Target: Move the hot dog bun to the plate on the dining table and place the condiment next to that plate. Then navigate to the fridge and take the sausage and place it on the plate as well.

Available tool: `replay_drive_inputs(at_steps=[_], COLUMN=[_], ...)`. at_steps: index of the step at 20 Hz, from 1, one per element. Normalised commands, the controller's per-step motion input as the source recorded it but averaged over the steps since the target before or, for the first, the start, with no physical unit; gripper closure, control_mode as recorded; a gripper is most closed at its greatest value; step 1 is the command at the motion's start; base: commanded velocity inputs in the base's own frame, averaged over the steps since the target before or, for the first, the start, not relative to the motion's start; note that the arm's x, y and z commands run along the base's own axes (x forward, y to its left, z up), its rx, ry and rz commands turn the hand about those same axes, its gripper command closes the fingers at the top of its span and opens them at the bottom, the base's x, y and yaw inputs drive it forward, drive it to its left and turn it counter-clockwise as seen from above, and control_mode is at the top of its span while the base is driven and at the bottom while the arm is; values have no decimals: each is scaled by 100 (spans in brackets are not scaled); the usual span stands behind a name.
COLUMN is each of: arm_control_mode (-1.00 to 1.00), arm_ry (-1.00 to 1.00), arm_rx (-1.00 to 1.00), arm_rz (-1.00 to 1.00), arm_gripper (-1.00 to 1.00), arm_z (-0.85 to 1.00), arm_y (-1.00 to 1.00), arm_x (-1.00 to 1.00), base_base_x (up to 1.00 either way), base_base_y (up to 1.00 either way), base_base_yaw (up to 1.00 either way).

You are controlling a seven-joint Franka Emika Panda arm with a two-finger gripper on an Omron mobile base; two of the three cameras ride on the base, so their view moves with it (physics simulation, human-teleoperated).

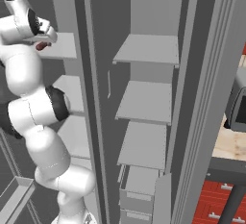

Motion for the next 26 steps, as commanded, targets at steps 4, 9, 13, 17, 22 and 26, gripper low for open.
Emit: replay_drive_inputs(at_steps=[4,9,13,17,22,26], arm_control_mode=[-100,-100,-100,-100,-100,-100], arm_ry=[4,8,11,8,-14,-31], arm_rx=[0,-3,-2,0,0,0], arm_rz=[0,0,0,0,-3,-19], arm_gripper=[-100,100,100,100,100,100], arm_z=[-20,-33,-32,-26,-12,-12], arm_y=[11,16,6,0,-5,-30], arm_x=[17,4,4,0,-42,-100], base_base_x=[0,0,0,0,0,0], base_base_y=[0,0,0,0,0,0], base_base_yaw=[0,0,0,0,0,0])
